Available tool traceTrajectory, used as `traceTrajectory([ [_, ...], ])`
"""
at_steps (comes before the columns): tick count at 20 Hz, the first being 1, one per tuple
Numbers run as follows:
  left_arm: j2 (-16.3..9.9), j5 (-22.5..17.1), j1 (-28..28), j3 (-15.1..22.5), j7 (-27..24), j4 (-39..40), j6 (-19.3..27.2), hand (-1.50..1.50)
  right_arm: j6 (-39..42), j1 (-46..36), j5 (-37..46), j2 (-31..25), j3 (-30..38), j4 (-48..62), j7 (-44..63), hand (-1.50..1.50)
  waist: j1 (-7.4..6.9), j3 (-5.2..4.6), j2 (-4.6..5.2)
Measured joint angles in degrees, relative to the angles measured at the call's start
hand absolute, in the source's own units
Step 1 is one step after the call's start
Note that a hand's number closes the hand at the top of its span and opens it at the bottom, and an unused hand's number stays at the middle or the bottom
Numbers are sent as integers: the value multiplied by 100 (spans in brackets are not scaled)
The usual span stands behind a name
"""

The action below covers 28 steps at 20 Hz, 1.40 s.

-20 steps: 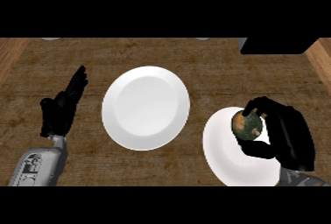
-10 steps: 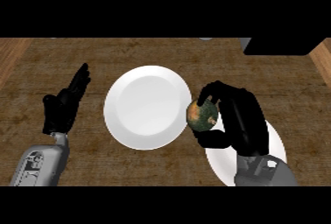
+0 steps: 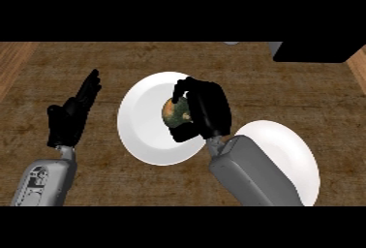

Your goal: Pick the squash from the plate and place it in the plate

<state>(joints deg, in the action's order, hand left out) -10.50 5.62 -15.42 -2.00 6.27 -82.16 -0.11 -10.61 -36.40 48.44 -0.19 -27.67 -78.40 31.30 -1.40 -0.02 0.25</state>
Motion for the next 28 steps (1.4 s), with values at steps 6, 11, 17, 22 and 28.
traceTrajectory([
  [6,75,54,2,66,-72,69,-5,0,-339,-1003,-247,14,-586,1678,393,150,-89,-1,17],
  [11,192,144,-183,143,-124,222,60,0,-923,-1343,-1251,17,-859,2666,446,-150,-200,1,58],
  [17,161,76,-353,120,-31,267,-67,0,-1648,-1559,-2436,17,-1223,3376,63,-150,-340,4,90],
  [22,153,53,-308,100,-52,253,-97,0,-2353,-1447,-3285,18,-1229,3287,-646,-150,-346,9,87],
  [28,94,67,-138,0,-142,221,-46,0,-3225,-1256,-4000,18,-743,2918,-1366,-150,-133,8,33],
])
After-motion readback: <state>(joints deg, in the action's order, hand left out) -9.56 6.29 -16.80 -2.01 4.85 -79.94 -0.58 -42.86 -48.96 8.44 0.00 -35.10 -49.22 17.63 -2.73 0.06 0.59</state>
